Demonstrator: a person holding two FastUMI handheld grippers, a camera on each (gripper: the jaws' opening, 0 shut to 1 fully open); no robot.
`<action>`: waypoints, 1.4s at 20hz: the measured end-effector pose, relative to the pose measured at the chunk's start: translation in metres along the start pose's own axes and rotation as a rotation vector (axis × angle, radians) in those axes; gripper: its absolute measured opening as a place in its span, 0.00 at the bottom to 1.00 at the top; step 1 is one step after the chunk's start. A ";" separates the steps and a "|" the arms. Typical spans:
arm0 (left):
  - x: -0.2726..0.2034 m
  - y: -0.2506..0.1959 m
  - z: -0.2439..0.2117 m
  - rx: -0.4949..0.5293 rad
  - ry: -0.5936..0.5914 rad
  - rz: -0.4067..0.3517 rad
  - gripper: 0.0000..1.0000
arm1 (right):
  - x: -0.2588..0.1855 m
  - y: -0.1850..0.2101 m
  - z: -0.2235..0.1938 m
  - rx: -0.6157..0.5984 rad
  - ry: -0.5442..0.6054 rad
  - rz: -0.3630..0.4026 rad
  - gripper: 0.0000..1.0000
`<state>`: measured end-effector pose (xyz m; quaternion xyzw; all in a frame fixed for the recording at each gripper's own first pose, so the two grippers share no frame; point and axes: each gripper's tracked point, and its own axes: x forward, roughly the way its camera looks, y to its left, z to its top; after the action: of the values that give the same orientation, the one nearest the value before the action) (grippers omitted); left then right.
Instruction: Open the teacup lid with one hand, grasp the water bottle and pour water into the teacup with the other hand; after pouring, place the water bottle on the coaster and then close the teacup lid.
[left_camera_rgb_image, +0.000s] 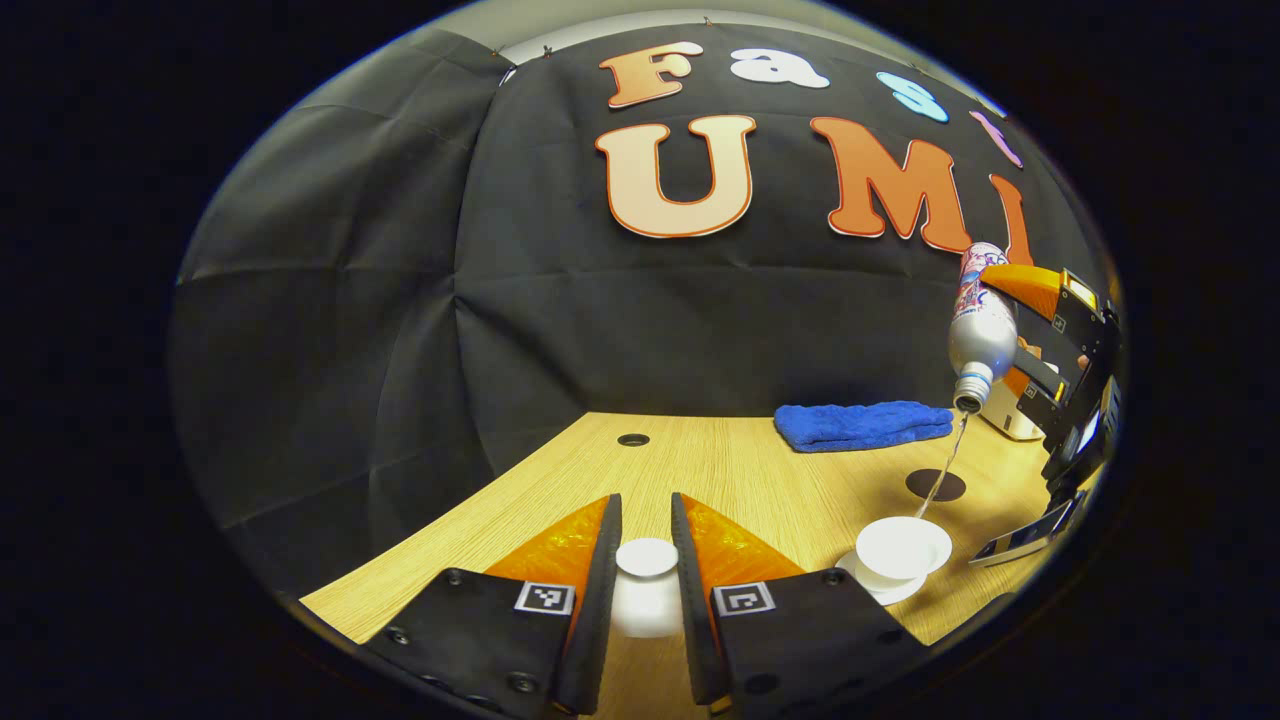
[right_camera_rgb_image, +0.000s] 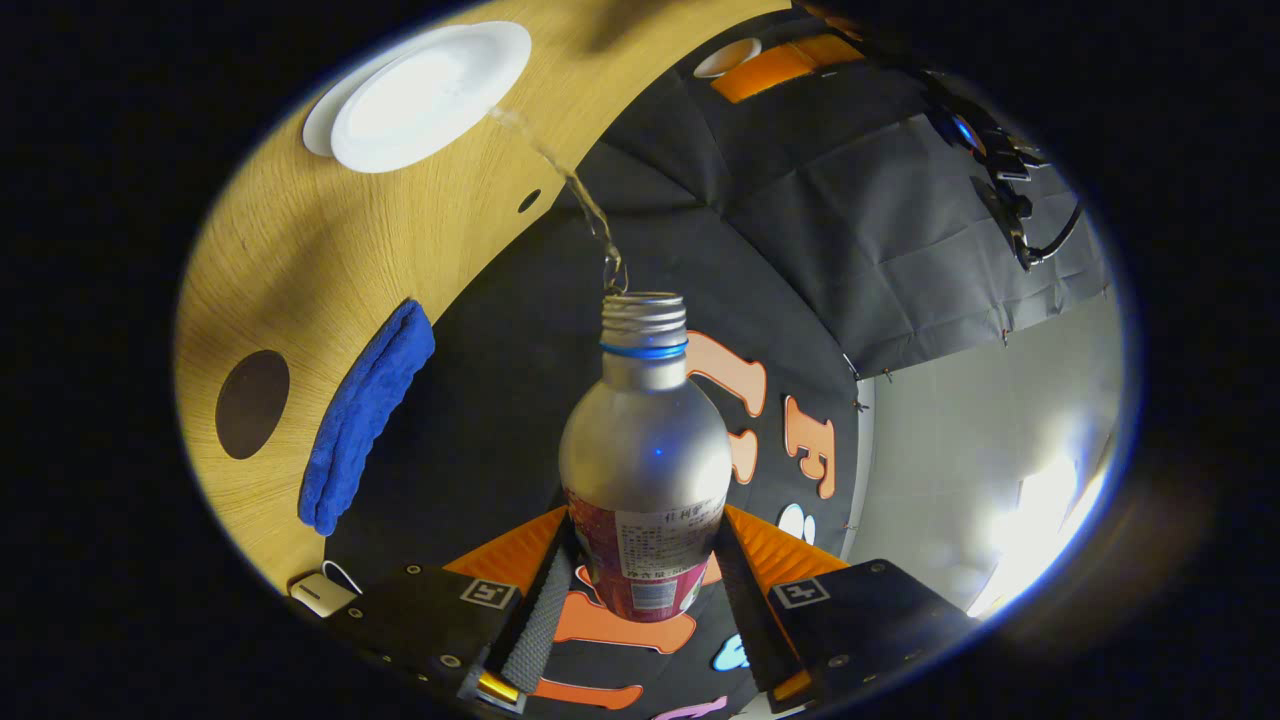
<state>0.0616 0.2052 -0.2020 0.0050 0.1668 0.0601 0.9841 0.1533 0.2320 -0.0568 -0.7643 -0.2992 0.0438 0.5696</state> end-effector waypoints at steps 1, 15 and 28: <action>0.000 0.001 0.000 0.004 0.000 0.004 0.39 | -0.002 -0.002 0.005 -0.008 -0.014 -0.022 0.78; 0.002 -0.033 0.016 0.014 -0.042 -0.055 0.36 | -0.009 0.036 0.017 0.378 0.022 0.114 0.76; -0.012 -0.094 0.045 0.022 -0.104 -0.161 0.37 | -0.001 0.057 -0.009 1.071 0.241 0.217 0.78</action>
<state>0.0762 0.1108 -0.1584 0.0055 0.1162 -0.0213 0.9930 0.1792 0.2143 -0.1053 -0.3943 -0.0876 0.1605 0.9006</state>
